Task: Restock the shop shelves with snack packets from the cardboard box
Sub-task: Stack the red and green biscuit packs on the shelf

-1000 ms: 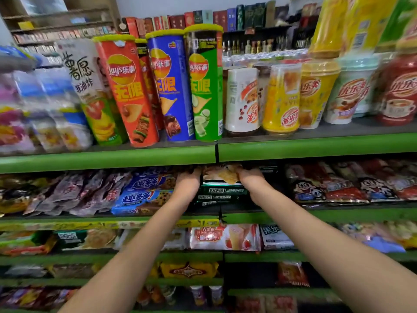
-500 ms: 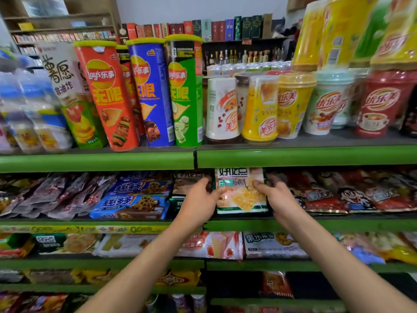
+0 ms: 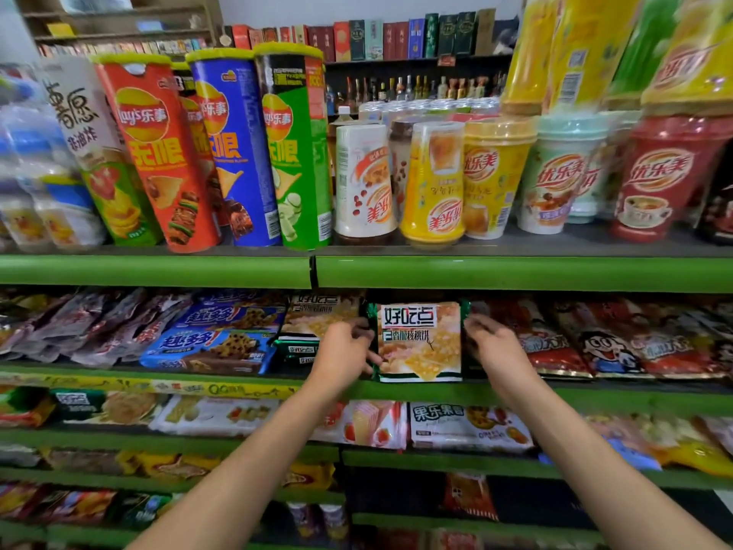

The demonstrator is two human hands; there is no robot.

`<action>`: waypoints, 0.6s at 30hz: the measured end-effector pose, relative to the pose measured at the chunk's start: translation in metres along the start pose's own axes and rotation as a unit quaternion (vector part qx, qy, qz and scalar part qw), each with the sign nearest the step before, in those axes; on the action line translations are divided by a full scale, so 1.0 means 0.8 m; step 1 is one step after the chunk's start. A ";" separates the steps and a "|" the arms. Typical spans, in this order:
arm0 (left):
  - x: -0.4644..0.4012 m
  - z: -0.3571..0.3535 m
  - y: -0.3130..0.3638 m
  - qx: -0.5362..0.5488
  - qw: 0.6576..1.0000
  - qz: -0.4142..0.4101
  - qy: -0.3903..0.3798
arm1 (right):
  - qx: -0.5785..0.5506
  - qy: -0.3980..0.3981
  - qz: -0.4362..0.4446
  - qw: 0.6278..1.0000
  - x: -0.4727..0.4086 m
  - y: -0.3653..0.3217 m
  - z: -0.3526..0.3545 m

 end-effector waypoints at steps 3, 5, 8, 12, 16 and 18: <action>-0.003 0.004 0.002 0.005 1.000 0.019 0.006 | 0.085 0.017 0.039 0.996 -0.002 -0.010 0.003; -0.005 0.009 0.001 0.011 1.000 0.025 0.015 | 0.106 0.029 0.054 0.992 -0.003 -0.013 0.005; -0.008 0.019 0.000 0.061 0.997 0.039 0.036 | 0.092 0.045 0.054 0.993 -0.005 -0.017 0.007; -0.008 0.025 -0.001 0.087 0.994 0.054 0.040 | 0.085 0.034 0.026 0.995 -0.009 -0.015 0.000; -0.003 0.030 0.000 0.076 0.996 0.042 0.034 | 0.086 0.022 0.024 0.996 -0.012 -0.015 0.001; -0.001 0.029 0.005 0.043 0.998 0.031 0.025 | 0.077 0.021 0.025 0.996 -0.013 -0.015 0.001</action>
Point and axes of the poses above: each hand's wrist, its own x-axis away from the middle knuckle, its own z-axis out of the back of the hand, y = z × x, the point moved 4 cm from there along -x, towards the middle knuckle, and after that the axes turned 10 degrees about -y, right-handed, at the moved point
